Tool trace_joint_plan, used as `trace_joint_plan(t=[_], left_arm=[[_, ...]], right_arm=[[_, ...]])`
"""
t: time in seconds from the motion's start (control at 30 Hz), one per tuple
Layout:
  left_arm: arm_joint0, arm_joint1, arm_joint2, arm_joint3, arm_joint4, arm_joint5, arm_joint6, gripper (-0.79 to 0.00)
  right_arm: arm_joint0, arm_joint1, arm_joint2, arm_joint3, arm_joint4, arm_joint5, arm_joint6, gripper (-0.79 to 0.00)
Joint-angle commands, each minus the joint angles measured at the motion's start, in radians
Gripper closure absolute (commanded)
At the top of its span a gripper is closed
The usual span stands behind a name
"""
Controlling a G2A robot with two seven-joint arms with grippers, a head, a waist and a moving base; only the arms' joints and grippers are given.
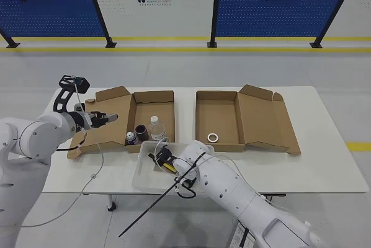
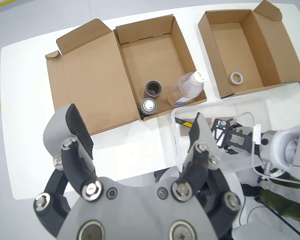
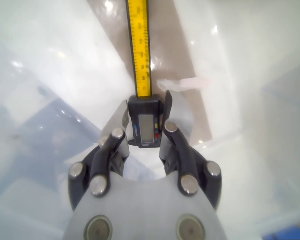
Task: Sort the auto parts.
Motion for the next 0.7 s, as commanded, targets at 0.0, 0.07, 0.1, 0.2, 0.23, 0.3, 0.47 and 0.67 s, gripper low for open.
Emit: trace_joint_plan(t=[0.0, 0.07, 0.1, 0.2, 0.23, 0.3, 0.47, 0.67], left_arm=[[0.000, 0.000, 0.000, 0.000, 0.000, 0.000, 0.000, -0.785], [0.000, 0.000, 0.000, 0.000, 0.000, 0.000, 0.000, -0.785], [0.000, 0.000, 0.000, 0.000, 0.000, 0.000, 0.000, -0.785], [0.000, 0.000, 0.000, 0.000, 0.000, 0.000, 0.000, -0.785], [0.000, 0.000, 0.000, 0.000, 0.000, 0.000, 0.000, -0.785], [0.000, 0.000, 0.000, 0.000, 0.000, 0.000, 0.000, -0.785], [0.000, 0.000, 0.000, 0.000, 0.000, 0.000, 0.000, -0.785], [0.000, 0.000, 0.000, 0.000, 0.000, 0.000, 0.000, -0.785]], right_arm=[[0.000, -0.001, 0.000, 0.001, 0.001, -0.001, -0.002, -0.022], [0.001, -0.001, 0.002, -0.001, 0.003, -0.001, -0.003, 0.000], [0.000, -0.001, 0.003, -0.002, 0.004, 0.000, -0.006, 0.000], [-0.006, 0.001, 0.013, -0.015, 0.010, 0.002, -0.024, 0.000], [-0.008, 0.002, 0.018, -0.022, 0.013, 0.001, -0.029, 0.000], [-0.016, 0.006, 0.027, -0.040, 0.015, 0.001, -0.035, 0.000], [-0.042, 0.017, 0.055, -0.098, 0.028, -0.012, -0.043, 0.000], [-0.087, 0.036, 0.094, -0.183, 0.037, -0.024, -0.045, 0.000]])
